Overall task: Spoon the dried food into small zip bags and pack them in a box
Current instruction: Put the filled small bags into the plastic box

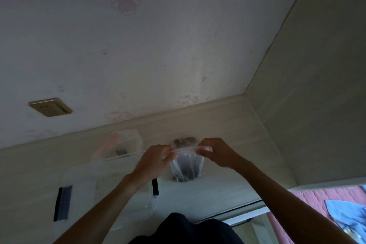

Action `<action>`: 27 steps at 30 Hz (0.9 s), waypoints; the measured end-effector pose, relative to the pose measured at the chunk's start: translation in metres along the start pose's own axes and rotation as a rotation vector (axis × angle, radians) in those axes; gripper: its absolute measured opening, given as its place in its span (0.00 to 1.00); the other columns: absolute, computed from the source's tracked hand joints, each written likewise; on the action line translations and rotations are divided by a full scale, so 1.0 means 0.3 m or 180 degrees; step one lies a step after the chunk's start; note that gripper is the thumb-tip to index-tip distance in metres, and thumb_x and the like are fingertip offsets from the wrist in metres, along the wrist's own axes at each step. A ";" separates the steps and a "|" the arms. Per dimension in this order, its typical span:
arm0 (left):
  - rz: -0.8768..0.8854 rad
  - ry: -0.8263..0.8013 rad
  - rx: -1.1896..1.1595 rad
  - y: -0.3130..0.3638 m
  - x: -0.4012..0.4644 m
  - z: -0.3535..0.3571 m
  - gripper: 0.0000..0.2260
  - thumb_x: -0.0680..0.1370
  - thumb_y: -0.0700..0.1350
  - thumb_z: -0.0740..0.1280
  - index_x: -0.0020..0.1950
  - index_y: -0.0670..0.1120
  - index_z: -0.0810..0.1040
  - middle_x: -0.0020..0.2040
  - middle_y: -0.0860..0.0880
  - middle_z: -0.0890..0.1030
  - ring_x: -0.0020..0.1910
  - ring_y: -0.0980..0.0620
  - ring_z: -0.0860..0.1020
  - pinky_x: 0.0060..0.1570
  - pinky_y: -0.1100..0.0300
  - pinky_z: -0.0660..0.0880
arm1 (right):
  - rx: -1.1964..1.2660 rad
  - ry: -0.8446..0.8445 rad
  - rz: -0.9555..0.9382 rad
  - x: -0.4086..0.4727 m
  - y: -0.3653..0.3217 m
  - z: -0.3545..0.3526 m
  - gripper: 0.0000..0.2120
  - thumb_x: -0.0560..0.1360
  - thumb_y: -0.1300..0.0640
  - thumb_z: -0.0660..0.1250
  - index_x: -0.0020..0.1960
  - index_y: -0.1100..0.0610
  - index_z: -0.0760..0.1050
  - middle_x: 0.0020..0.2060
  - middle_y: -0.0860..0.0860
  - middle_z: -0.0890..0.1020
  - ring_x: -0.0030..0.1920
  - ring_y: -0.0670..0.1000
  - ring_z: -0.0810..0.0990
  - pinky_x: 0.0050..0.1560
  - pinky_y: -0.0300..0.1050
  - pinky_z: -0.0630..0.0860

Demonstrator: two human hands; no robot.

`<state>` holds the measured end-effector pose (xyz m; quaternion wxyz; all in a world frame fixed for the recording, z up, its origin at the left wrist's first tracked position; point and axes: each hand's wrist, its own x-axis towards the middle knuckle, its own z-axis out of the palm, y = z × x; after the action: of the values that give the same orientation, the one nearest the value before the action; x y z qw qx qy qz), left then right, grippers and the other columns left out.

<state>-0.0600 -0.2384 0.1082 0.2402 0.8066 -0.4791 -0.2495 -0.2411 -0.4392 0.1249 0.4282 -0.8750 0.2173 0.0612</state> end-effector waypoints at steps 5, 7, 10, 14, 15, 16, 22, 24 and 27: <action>-0.0181 0.0157 -0.0344 0.039 0.033 -0.044 0.13 0.84 0.49 0.68 0.43 0.44 0.82 0.31 0.56 0.74 0.30 0.61 0.70 0.35 0.66 0.65 | 0.0568 0.0338 0.0090 0.007 -0.025 -0.020 0.17 0.83 0.51 0.66 0.49 0.66 0.81 0.39 0.59 0.79 0.39 0.52 0.74 0.44 0.44 0.69; -0.0180 0.0294 -0.0383 0.069 0.044 -0.084 0.10 0.83 0.47 0.69 0.44 0.47 0.85 0.29 0.58 0.75 0.29 0.61 0.72 0.35 0.66 0.65 | 0.0674 0.0453 0.0050 0.012 -0.049 -0.037 0.18 0.83 0.53 0.66 0.46 0.68 0.79 0.38 0.59 0.77 0.38 0.51 0.73 0.43 0.43 0.69; -0.0108 0.0479 -0.0560 0.130 0.032 -0.167 0.10 0.83 0.45 0.69 0.43 0.55 0.83 0.34 0.56 0.82 0.35 0.55 0.80 0.39 0.57 0.70 | 0.0752 0.0644 -0.0122 0.015 -0.103 -0.084 0.15 0.82 0.54 0.67 0.43 0.65 0.80 0.37 0.57 0.80 0.38 0.49 0.75 0.42 0.42 0.70; -0.0039 0.0764 -0.0742 0.208 -0.045 -0.297 0.09 0.82 0.53 0.68 0.43 0.56 0.84 0.40 0.48 0.86 0.41 0.37 0.83 0.46 0.45 0.76 | 0.0772 0.0756 -0.0570 0.003 -0.216 -0.161 0.12 0.82 0.54 0.68 0.44 0.60 0.83 0.38 0.57 0.83 0.35 0.42 0.76 0.40 0.32 0.70; -0.0073 0.0867 -0.0798 0.223 -0.073 -0.330 0.10 0.81 0.55 0.67 0.44 0.55 0.84 0.41 0.49 0.87 0.43 0.39 0.84 0.48 0.45 0.77 | 0.0809 0.0765 -0.0689 0.001 -0.250 -0.177 0.11 0.81 0.54 0.68 0.44 0.59 0.83 0.37 0.54 0.83 0.35 0.41 0.76 0.39 0.31 0.70; -0.0106 0.0965 -0.0838 0.235 -0.102 -0.362 0.11 0.80 0.56 0.67 0.45 0.53 0.85 0.43 0.50 0.87 0.45 0.43 0.84 0.50 0.47 0.77 | 0.0850 0.0768 -0.0794 -0.001 -0.285 -0.190 0.10 0.81 0.54 0.69 0.44 0.57 0.83 0.36 0.50 0.83 0.35 0.40 0.77 0.39 0.31 0.70; -0.0187 0.1302 -0.0798 0.239 -0.265 -0.514 0.12 0.81 0.53 0.66 0.48 0.48 0.85 0.46 0.49 0.87 0.50 0.45 0.84 0.55 0.50 0.76 | 0.0949 0.0533 -0.1284 0.030 -0.493 -0.181 0.09 0.81 0.56 0.70 0.41 0.50 0.81 0.30 0.37 0.78 0.29 0.37 0.74 0.33 0.27 0.66; -0.0239 0.1356 -0.0812 0.207 -0.318 -0.544 0.12 0.83 0.52 0.67 0.48 0.47 0.86 0.48 0.49 0.87 0.50 0.46 0.85 0.55 0.49 0.76 | 0.0997 0.0420 -0.1311 0.052 -0.544 -0.143 0.09 0.81 0.56 0.70 0.41 0.49 0.81 0.29 0.38 0.78 0.28 0.37 0.74 0.32 0.27 0.67; -0.0381 0.1490 -0.0782 0.124 -0.391 -0.572 0.10 0.83 0.50 0.68 0.48 0.49 0.86 0.48 0.50 0.88 0.50 0.45 0.85 0.55 0.48 0.76 | 0.0993 0.0272 -0.1274 0.080 -0.612 -0.060 0.09 0.81 0.56 0.70 0.42 0.54 0.82 0.29 0.42 0.78 0.27 0.37 0.73 0.31 0.27 0.67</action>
<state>-0.0245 -0.1240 0.2822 0.4252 0.8340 -0.3282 -0.1263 -0.1414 -0.3620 0.2618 0.5521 -0.8257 0.0646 -0.0960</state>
